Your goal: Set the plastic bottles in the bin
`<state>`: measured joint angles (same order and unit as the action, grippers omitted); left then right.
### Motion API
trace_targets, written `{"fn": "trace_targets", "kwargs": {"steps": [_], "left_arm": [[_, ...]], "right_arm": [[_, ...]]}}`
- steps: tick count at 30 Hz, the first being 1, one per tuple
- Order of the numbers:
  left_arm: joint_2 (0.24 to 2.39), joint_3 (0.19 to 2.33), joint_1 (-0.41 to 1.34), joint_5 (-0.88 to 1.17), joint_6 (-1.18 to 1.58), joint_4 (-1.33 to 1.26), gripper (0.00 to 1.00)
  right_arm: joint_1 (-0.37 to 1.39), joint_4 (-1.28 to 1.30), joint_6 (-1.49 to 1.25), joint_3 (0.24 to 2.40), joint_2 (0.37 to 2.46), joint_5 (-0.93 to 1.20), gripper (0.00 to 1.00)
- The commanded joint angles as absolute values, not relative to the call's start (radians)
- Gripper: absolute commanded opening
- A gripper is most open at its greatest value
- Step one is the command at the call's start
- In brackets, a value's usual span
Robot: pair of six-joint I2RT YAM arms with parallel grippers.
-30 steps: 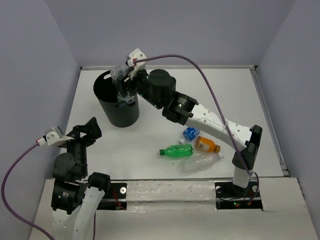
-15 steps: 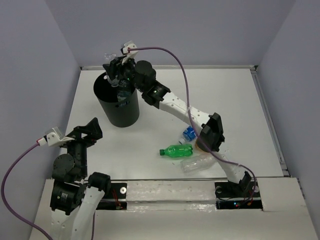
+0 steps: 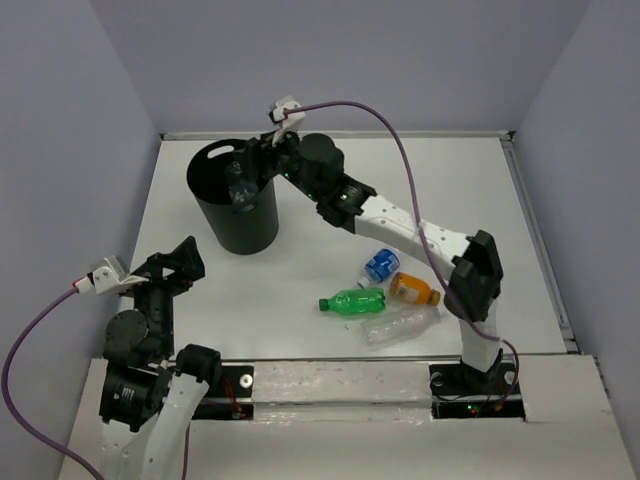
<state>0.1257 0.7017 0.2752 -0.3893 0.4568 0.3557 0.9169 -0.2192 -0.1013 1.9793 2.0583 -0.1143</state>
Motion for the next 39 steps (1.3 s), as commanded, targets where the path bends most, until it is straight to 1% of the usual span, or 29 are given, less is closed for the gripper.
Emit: {"fn": "trace_targets", "kwargs": {"steps": [1, 2, 3, 4, 6, 7, 9, 10, 13, 20, 31, 34, 39], "left_arm": [[0.100, 0.701, 0.282, -0.397, 0.445, 0.308, 0.99], [0.094, 0.703, 0.284, -0.396, 0.443, 0.305, 0.99], [0.089, 0.701, 0.287, -0.393, 0.445, 0.305, 0.99], [0.084, 0.701, 0.288, -0.393, 0.443, 0.304, 0.99], [0.081, 0.701, 0.293, -0.390, 0.443, 0.304, 0.99], [0.081, 0.698, 0.295, -0.388, 0.442, 0.301, 0.99], [0.080, 0.698, 0.295, -0.385, 0.442, 0.299, 0.99], [0.078, 0.699, 0.296, -0.385, 0.442, 0.299, 0.99], [0.077, 0.699, 0.296, -0.390, 0.443, 0.302, 0.99], [0.084, 0.698, 0.295, -0.388, 0.443, 0.302, 0.99], [0.075, 0.698, 0.295, -0.388, 0.443, 0.304, 0.99], [0.074, 0.698, 0.296, -0.390, 0.443, 0.304, 0.99], [0.072, 0.699, 0.296, -0.387, 0.443, 0.304, 0.99]], "right_arm": [[0.864, -0.243, -0.119, 1.656, 1.754, -0.351, 0.67], [0.847, -0.214, -0.142, 1.508, 1.708, -0.386, 0.65], [0.812, -0.139, -0.203, 1.438, 1.625, -0.420, 0.63], [0.792, -0.103, -0.231, 1.305, 1.583, -0.466, 0.57], [0.744, 0.013, -0.293, 1.194, 1.505, -0.498, 0.56], [0.689, 0.064, -0.351, 1.151, 1.438, -0.499, 0.60], [0.635, 0.150, -0.393, 1.041, 1.384, -0.506, 0.69], [0.593, 0.169, -0.423, 1.011, 1.346, -0.514, 0.81], [0.566, 0.235, -0.463, 0.941, 1.321, -0.540, 0.95], [0.546, 0.281, -0.551, 0.894, 1.364, -0.561, 0.99], [0.517, 0.288, -0.675, 0.962, 1.555, -0.496, 1.00], [0.517, 0.266, -0.725, 0.957, 1.588, -0.489, 0.97], [0.517, 0.158, -0.804, 0.931, 1.620, -0.454, 0.88]]}}
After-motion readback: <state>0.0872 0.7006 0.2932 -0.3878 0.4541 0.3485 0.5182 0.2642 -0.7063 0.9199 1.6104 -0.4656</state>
